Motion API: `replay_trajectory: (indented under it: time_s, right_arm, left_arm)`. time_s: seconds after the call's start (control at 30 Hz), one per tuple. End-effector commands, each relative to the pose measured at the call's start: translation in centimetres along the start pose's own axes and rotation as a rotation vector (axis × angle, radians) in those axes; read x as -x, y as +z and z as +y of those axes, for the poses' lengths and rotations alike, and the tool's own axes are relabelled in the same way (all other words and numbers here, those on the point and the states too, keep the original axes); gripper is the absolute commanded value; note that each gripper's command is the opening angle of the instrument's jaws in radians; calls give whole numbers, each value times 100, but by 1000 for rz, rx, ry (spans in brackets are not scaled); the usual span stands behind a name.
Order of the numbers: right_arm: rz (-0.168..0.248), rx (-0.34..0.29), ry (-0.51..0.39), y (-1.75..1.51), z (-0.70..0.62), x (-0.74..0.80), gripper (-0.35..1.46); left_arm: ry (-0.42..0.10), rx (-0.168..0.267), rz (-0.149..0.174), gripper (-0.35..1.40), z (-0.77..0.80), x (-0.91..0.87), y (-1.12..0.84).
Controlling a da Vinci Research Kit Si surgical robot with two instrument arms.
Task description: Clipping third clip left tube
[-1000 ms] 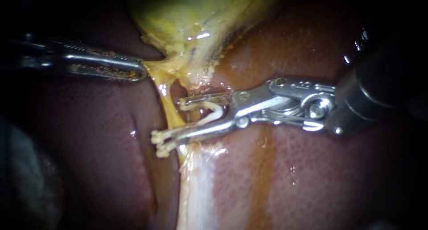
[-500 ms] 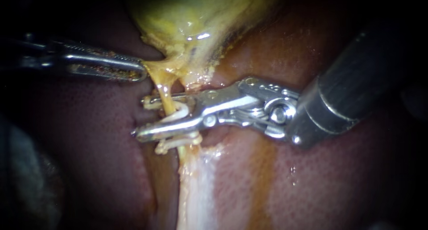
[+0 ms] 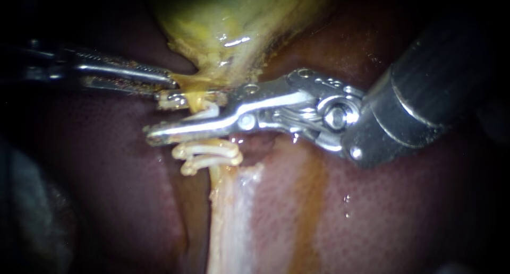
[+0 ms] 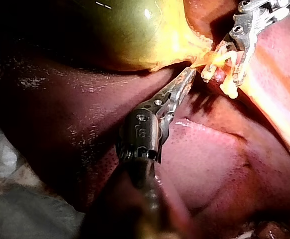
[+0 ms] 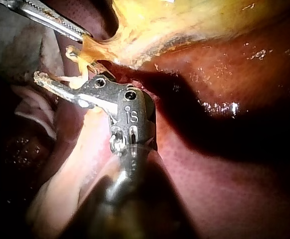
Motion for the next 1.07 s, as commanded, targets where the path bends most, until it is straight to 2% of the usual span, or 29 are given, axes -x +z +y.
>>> replay_trajectory:
  time_s: [0.03,0.1,0.2,0.37,0.47,0.73,1.07]
  right_arm:
    - [-1,0,0,-1,0,0,40]
    - [-1,-1,1,-4,-1,-1,34]
    - [-2,-4,2,-9,-3,-2,16]
    - [-3,-5,61,-14,-4,-1,-11]
    - [-5,-6,91,-17,-5,0,-35]
    - [-5,-11,102,-23,-7,3,-35]
    - [-6,-10,98,-23,-3,7,-35]
  left_arm:
    - [0,0,0,-35,0,0,0]
    - [0,0,0,-35,0,0,0]
    - [0,0,0,-35,0,0,0]
    - [0,0,0,-35,-1,0,0]
    - [0,0,0,-35,-1,0,0]
    - [0,-1,0,-35,0,1,1]
    - [0,-1,0,-35,-1,1,1]
